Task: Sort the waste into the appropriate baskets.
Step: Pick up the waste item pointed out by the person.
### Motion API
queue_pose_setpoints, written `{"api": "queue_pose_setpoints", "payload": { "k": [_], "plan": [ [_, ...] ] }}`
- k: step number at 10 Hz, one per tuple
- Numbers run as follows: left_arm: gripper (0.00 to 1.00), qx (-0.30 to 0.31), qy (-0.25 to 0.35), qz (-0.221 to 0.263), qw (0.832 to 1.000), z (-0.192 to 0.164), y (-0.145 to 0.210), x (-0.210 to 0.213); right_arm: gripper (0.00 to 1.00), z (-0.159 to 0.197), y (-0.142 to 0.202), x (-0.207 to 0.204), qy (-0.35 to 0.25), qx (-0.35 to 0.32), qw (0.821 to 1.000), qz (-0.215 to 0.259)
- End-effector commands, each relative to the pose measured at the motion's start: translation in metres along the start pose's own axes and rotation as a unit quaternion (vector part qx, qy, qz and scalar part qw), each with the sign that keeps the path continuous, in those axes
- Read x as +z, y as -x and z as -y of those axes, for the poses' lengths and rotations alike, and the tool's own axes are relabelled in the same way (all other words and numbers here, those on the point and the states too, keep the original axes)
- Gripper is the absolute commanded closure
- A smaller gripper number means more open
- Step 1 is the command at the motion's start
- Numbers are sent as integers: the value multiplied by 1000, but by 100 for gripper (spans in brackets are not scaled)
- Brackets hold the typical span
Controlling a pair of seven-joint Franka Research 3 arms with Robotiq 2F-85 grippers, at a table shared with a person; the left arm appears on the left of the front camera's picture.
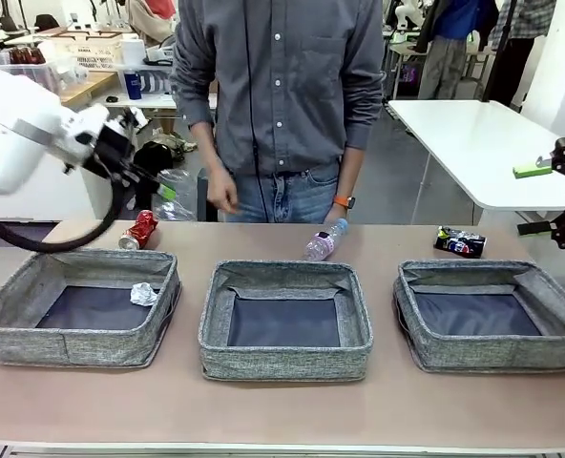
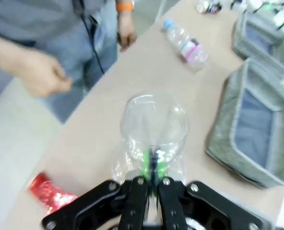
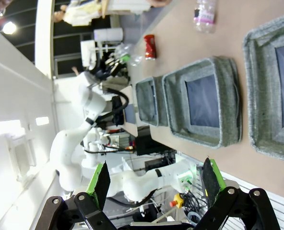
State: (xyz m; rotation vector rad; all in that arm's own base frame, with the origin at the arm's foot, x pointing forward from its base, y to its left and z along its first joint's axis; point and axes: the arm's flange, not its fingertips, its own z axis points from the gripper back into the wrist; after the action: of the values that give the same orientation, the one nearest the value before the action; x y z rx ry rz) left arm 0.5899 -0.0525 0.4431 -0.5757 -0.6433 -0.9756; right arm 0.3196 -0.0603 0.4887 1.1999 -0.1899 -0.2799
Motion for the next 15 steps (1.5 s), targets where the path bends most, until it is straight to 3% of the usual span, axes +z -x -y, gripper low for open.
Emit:
{"api": "queue_pose_setpoints", "payload": {
  "k": [1, 2, 3, 5, 6, 7, 11, 12, 13, 14, 15],
  "plan": [
    [100, 42, 7, -68, 997, 29, -26, 36, 0, 1, 1, 1, -2, 8, 1000, -1],
    [100, 55, 3, -127, 990, 44, -34, 49, 0, 1, 1, 1, -2, 8, 1000, -1],
    [100, 72, 41, -179, 980, 68, -43, 58, 0, 1, 1, 1, -2, 8, 1000, -1],
    [100, 118, 88, -248, 958, 93, -40, 58, 0, 1, 1, 1, -2, 8, 1000, -1],
    [100, 117, 121, -243, 956, 89, -27, 60, 0, 1, 1, 1, -2, 8, 1000, -1],
    [100, 103, 53, -220, 969, 94, -34, 57, 0, 1, 1, 1, -2, 8, 1000, -1],
    [100, 109, 66, -229, 965, 96, -32, 56, 0, 1, 1, 1, -2, 8, 1000, -1],
    [100, 163, 79, -342, 922, 110, -42, 44, 0, 1, 1, 1, -2, 8, 1000, -1],
    [100, 207, 62, -400, 891, 148, -77, 50, 0, 1, 1, 1, -2, 8, 1000, -1],
    [100, 196, 24, -437, 877, 199, -115, 57, 0, 1, 1, 1, -2, 8, 1000, -1],
    [100, 213, 22, -480, 851, 248, -144, 57, 0, 1, 1, 1, -2, 8, 1000, -1]
  ]
}}
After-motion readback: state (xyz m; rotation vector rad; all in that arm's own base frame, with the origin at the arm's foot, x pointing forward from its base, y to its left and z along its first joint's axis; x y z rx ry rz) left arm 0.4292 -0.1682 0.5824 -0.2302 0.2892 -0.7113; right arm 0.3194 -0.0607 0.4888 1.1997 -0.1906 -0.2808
